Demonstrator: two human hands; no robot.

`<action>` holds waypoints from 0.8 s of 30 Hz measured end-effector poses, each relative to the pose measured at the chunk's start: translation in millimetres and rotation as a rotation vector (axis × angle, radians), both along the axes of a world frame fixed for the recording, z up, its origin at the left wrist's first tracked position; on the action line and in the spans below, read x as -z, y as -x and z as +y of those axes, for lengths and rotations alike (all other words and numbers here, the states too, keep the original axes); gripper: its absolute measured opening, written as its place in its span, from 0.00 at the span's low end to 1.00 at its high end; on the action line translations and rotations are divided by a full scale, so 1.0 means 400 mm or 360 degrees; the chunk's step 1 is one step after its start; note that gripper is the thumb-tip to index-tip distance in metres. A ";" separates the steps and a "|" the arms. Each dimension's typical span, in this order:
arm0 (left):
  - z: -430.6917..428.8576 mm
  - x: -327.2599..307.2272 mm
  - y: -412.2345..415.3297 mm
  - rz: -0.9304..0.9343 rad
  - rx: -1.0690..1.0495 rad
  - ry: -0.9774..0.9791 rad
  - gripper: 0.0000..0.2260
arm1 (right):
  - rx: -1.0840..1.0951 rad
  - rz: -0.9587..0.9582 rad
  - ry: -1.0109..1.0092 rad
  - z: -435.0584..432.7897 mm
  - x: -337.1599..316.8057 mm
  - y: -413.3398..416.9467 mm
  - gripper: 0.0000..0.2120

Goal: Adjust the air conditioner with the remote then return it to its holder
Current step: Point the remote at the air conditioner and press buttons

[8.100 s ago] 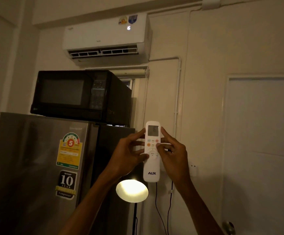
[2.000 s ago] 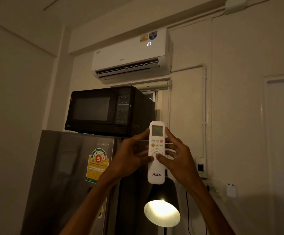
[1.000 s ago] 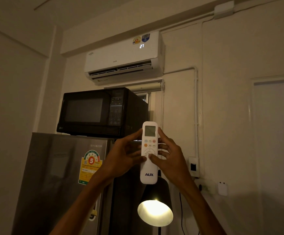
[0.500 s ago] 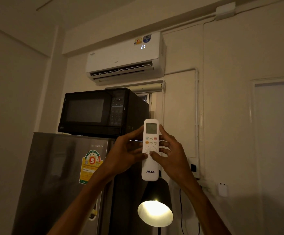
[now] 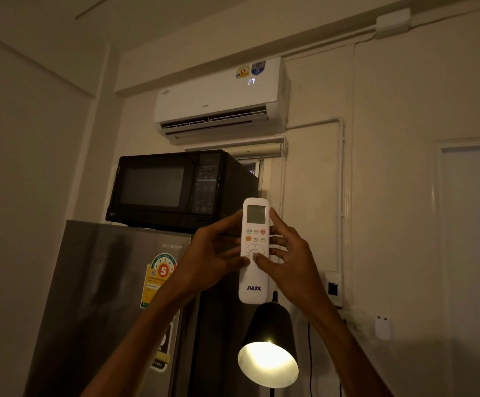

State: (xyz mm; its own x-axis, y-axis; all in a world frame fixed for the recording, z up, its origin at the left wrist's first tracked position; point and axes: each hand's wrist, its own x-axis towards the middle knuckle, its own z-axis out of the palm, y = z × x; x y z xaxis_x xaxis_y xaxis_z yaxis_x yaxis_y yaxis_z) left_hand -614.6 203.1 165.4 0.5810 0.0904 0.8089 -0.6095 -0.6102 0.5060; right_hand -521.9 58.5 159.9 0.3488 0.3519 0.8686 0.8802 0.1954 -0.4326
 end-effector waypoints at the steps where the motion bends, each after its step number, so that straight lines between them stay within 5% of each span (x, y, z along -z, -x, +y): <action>1: 0.002 -0.002 0.001 -0.0004 -0.0005 -0.0003 0.35 | -0.0004 0.0001 -0.0003 0.002 -0.002 0.002 0.37; 24: 0.051 -0.109 -0.007 -0.0082 -0.0117 -0.0043 0.34 | 0.0059 -0.0201 -0.0051 0.072 -0.110 -0.001 0.37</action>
State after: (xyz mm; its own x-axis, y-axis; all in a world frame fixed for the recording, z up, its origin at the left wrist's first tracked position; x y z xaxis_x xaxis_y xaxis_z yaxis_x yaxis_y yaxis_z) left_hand -611.8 223.4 208.8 0.5309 0.1087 0.8404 -0.5876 -0.6673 0.4576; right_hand -521.5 87.2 204.0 0.2480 0.3122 0.9171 0.9341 0.1738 -0.3118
